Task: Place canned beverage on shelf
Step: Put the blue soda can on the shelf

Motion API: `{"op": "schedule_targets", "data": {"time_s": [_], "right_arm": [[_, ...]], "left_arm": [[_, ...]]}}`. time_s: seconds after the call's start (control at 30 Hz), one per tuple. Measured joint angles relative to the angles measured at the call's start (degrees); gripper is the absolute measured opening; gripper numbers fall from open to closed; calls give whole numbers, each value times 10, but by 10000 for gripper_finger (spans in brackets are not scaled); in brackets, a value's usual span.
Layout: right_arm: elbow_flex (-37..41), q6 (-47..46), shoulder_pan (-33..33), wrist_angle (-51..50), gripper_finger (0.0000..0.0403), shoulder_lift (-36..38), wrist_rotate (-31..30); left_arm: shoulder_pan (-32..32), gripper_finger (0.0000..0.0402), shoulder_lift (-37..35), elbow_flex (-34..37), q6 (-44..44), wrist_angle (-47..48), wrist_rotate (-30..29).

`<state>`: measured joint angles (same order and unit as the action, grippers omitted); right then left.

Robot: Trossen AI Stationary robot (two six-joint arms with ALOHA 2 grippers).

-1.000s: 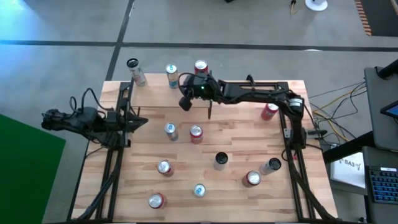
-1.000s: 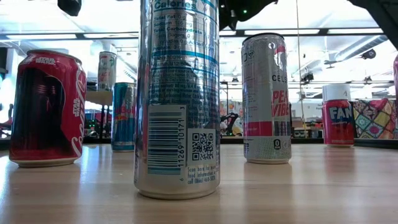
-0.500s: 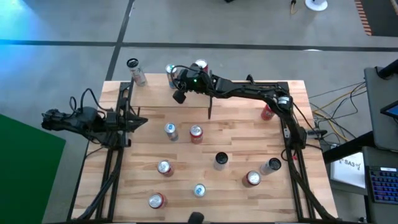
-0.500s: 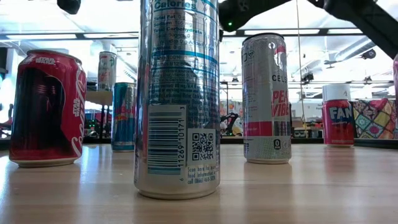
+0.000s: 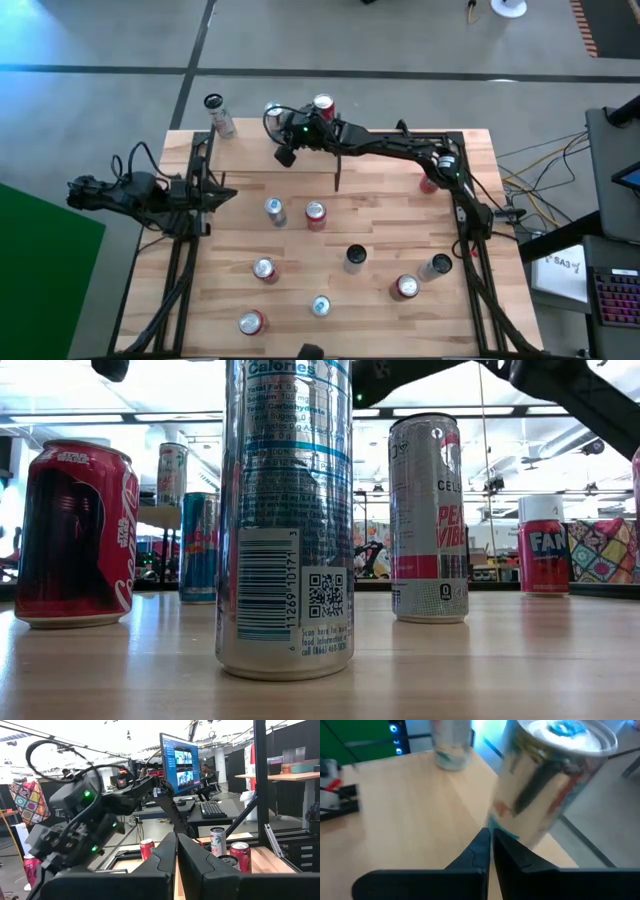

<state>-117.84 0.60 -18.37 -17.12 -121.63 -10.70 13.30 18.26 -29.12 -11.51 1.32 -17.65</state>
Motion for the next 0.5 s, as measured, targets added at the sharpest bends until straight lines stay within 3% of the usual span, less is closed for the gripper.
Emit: {"op": "schedule_targets", "data": {"time_s": [0.23, 0.5], "right_arm": [[0, -11, 31, -22, 12, 38, 2], [-48, -3, 17, -40, 12, 52, 1]], "left_arm": [[0, 0, 0, 0, 0, 0, -4], [0, 0, 9, 0, 4, 0, -106]]}}
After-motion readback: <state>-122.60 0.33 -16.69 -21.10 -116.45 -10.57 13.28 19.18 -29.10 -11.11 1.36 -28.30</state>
